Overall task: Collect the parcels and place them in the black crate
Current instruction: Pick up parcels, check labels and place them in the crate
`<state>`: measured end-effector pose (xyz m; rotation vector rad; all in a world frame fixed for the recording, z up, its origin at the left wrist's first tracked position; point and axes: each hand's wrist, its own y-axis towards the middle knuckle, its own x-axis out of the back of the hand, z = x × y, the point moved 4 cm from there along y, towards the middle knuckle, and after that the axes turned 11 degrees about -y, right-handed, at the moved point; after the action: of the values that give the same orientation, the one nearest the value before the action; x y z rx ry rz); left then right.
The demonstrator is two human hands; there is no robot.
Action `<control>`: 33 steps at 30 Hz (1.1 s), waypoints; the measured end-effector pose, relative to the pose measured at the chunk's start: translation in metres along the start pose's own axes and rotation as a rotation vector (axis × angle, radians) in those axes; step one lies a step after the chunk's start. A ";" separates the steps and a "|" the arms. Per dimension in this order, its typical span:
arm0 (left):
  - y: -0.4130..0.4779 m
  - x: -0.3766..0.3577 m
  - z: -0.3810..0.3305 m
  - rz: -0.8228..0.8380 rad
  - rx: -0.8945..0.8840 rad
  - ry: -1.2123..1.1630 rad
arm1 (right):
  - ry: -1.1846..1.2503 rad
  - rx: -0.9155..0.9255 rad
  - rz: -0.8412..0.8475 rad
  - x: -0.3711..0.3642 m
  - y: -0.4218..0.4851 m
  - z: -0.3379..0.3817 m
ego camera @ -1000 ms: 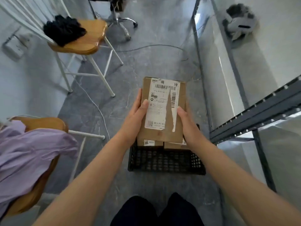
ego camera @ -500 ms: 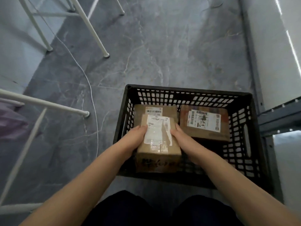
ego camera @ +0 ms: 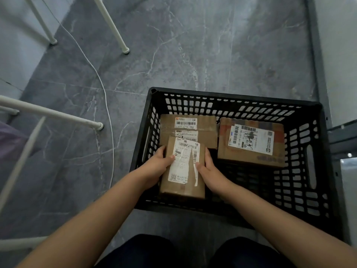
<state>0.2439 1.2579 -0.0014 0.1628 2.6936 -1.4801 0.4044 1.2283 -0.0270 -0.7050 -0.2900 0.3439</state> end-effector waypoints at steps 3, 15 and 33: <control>0.004 0.001 0.003 -0.006 -0.011 -0.025 | 0.024 0.039 -0.023 -0.001 -0.001 0.002; 0.014 0.005 -0.012 0.060 -0.026 0.068 | 0.036 0.047 -0.096 0.001 -0.003 -0.002; 0.056 -0.017 -0.015 -0.131 -0.096 -0.052 | 0.054 0.020 -0.155 0.007 -0.001 -0.002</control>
<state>0.2677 1.2991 -0.0385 -0.0571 2.7744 -1.3610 0.4121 1.2295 -0.0271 -0.6662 -0.2877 0.1803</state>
